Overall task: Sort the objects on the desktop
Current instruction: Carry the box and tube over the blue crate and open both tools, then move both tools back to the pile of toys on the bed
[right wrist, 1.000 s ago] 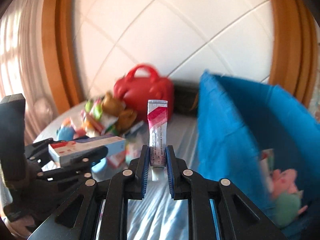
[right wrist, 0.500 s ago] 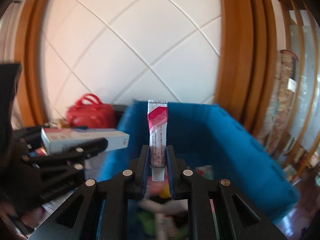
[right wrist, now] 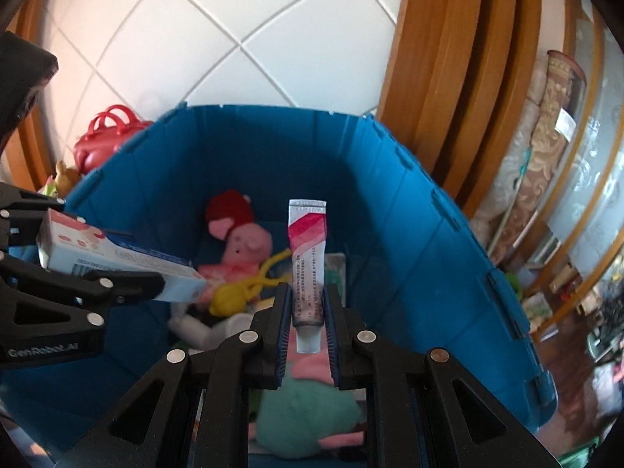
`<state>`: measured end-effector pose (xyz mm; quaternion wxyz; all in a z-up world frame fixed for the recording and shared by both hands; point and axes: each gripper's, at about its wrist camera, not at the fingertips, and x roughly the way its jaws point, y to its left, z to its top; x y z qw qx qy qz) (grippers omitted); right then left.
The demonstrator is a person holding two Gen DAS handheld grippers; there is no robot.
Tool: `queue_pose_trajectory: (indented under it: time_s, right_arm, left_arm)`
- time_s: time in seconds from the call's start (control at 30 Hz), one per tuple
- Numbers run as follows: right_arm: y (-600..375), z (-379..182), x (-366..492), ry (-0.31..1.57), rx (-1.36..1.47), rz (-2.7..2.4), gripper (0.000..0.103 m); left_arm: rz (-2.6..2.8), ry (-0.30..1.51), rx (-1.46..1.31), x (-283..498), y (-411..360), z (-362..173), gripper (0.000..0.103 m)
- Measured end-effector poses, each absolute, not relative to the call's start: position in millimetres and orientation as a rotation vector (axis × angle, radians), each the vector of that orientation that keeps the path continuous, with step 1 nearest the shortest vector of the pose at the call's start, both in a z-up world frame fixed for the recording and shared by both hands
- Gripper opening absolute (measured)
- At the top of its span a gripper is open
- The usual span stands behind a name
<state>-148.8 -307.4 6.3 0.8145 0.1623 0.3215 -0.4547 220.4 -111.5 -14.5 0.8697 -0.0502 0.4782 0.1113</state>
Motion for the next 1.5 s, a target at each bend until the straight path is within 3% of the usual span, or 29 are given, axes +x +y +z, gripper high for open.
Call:
queue_pose_trajectory:
  time_s: [0.57, 0.7, 0.83, 0.9, 0.93, 1.0, 1.07, 1.2, 1.33, 1.5]
  right_arm:
    - [-314, -2, -156, 0.707, 0.353, -0.922, 0.016]
    - [-314, -2, -155, 0.718, 0.345, -0.919, 0.016]
    - [-314, -1, -153, 0.723, 0.344, -0.916, 0.017]
    - [-314, -1, -152, 0.726, 0.338, -0.922, 0.022]
    - [-314, -1, -152, 0.725, 0.339, -0.922, 0.030]
    - [-312, 0, -153, 0.713, 0.346, -0.918, 0.049]
    - [-310, 4, -153, 0.703, 0.339, -0.923, 0.076]
    - [-307, 5, -152, 0.701, 0.319, -0.940, 0.079]
    - [-307, 8, -157, 0.670, 0.345, -0.934, 0.095]
    - [-305, 11, -162, 0.639, 0.355, -0.976, 0.103]
  left_arm:
    - [0.275, 1.066, -0.053, 229, -117, -27, 0.039]
    - [0.283, 1.059, -0.052, 229, -117, -26, 0.059]
    - [0.281, 1.055, -0.049, 228, -117, -26, 0.063]
    - [0.278, 1.057, -0.050, 228, -117, -26, 0.063]
    - [0.278, 1.057, -0.050, 229, -117, -26, 0.063]
    - [0.281, 1.054, -0.053, 228, -116, -26, 0.063]
    - [0.286, 1.054, -0.053, 228, -115, -26, 0.063]
    - [0.297, 1.053, -0.075, 227, -112, -25, 0.063]
    - [0.317, 1.012, -0.085, 222, -110, -20, 0.064]
    - [0.346, 0.895, -0.112, 197, -105, 1, 0.064]
